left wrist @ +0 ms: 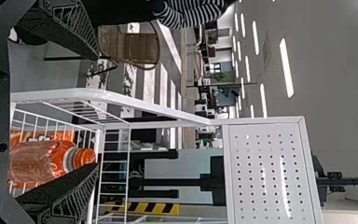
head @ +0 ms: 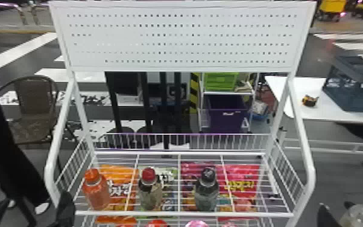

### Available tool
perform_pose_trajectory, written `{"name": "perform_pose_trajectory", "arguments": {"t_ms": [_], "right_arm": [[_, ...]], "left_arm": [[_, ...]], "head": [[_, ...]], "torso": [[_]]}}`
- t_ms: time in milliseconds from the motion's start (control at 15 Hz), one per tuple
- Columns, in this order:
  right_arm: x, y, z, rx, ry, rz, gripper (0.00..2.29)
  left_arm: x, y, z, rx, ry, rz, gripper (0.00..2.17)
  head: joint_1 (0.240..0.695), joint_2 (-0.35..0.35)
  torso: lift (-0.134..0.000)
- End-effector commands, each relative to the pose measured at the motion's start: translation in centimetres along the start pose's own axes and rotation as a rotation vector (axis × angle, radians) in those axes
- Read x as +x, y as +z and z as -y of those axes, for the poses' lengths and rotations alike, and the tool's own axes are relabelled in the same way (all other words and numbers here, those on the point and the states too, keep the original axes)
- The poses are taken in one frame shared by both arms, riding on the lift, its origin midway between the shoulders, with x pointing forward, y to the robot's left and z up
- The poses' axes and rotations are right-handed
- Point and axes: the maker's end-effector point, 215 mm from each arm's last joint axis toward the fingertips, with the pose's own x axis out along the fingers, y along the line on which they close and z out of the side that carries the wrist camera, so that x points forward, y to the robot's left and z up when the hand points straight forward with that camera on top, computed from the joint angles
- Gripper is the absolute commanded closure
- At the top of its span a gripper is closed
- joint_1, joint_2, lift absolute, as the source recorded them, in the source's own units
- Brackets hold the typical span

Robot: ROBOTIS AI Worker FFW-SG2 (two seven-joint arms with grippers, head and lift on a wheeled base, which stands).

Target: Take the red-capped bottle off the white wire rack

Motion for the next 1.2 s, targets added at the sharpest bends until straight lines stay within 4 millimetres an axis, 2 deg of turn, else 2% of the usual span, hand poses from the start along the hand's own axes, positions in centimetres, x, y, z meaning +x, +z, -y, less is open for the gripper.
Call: {"name": "perform_pose_trajectory", "arguments": {"t_ms": [0,600,867,1000,1133], "right_arm": [[0.0,0.0,0.0,-0.001,-0.001,0.0,1.38],[0.0,-0.4,0.1,-0.002,-0.002,-0.005,1.38],[0.1,-0.6,0.1,0.0,-0.002,-0.008,1.38],[0.1,-0.6,0.1,-0.001,-0.002,-0.008,1.38],[0.1,-0.7,0.1,-0.004,-0.001,-0.009,1.38]], "left_arm": [[0.0,0.0,-0.1,0.008,0.003,0.002,0.09],[-0.3,-1.0,1.0,0.009,-0.012,-0.019,0.09],[-1.7,-4.6,4.8,-0.007,-0.056,-0.055,0.09],[-2.6,-8.2,7.4,0.019,-0.076,-0.07,0.09],[-3.0,-10.7,9.7,-0.007,-0.112,-0.066,0.09]], "head": [[0.499,0.0],[0.499,0.0],[0.499,0.0],[0.499,0.0],[0.499,0.0]], "torso": [[0.0],[0.0],[0.0],[0.0],[0.0]]}}
